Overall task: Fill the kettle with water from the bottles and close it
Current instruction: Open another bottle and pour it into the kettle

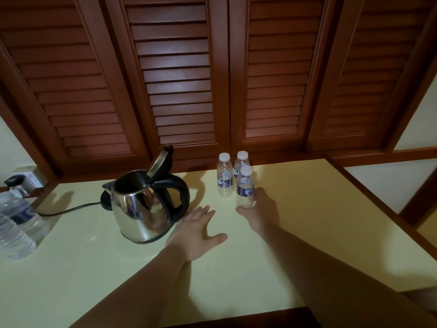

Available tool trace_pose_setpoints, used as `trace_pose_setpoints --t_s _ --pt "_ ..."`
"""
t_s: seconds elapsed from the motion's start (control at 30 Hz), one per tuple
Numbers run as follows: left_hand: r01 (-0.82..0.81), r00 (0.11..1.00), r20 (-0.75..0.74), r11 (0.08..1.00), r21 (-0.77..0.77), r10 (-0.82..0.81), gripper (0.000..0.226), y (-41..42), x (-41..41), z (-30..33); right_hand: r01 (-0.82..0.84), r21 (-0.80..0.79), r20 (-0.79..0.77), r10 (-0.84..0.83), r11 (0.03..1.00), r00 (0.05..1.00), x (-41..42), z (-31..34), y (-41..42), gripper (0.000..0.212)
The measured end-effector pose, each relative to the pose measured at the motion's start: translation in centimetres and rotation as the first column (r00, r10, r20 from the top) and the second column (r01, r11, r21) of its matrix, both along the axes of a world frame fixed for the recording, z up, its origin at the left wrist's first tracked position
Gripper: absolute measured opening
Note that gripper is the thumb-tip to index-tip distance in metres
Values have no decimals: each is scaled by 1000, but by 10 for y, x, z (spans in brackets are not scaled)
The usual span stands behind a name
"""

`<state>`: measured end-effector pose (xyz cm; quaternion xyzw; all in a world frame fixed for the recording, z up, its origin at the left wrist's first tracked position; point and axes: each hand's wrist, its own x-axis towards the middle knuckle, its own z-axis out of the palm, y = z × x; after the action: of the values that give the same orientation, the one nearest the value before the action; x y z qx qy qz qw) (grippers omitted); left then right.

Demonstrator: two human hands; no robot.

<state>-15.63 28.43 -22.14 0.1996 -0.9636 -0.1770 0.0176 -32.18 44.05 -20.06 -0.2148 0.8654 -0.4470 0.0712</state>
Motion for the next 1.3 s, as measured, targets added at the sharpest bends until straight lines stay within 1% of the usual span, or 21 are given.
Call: trace_pose_setpoints --t_s 0.17,0.27,0.37,0.5,0.53,0.6,0.63,0.7,0.77,0.83,0.93,1.07,1.2,1.3 --pt "2 1000 -14 1000 15 -1 95 0 1 1 17 8 4 -17 1000 1000 -6 0 -4 43" --pt "3 1000 -19 1000 12 -3 96 0 1 1 27 39 0 -27 999 1000 -7 -2 -6 48" --pt "3 1000 -23 1000 12 -3 95 0 1 1 41 80 -10 -41 996 999 -7 -6 -7 59" --pt "8 999 -45 1000 21 -7 95 0 2 1 87 23 21 -87 996 996 1 -10 -4 85" --pt "5 998 -57 1000 28 -4 94 0 2 1 111 0 7 -111 994 994 5 -11 -2 83" --pt "-1 997 -82 999 46 5 93 -1 3 1 139 -31 -47 -141 990 989 13 -12 5 63" --pt "1 996 -89 999 52 4 93 -1 4 1 134 -19 -81 -136 991 987 17 -12 8 52" --pt "22 996 -91 998 58 -17 94 -2 6 0 84 50 -153 -75 995 985 25 -10 14 34" --pt "64 993 -104 996 67 -57 90 -2 10 -1 5 102 -189 14 995 982 35 -7 15 24" --pt "104 986 -137 991 82 -92 80 -4 19 -3 -70 158 -223 105 985 969 47 -3 14 19" --pt "143 974 -188 987 71 -127 63 -10 47 -7 -145 196 -323 203 970 924 72 -4 5 15" --pt "173 961 -231 982 70 -153 52 -25 107 -12 -211 149 -379 253 966 890 122 -10 -26 11" --pt "136 957 -267 988 69 -113 43 -51 173 -12 -296 100 -396 311 950 864 182 -19 -68 15" --pt "45 955 -296 995 84 -19 42 -78 223 -11 -383 108 -369 395 917 841 228 -24 -100 14"
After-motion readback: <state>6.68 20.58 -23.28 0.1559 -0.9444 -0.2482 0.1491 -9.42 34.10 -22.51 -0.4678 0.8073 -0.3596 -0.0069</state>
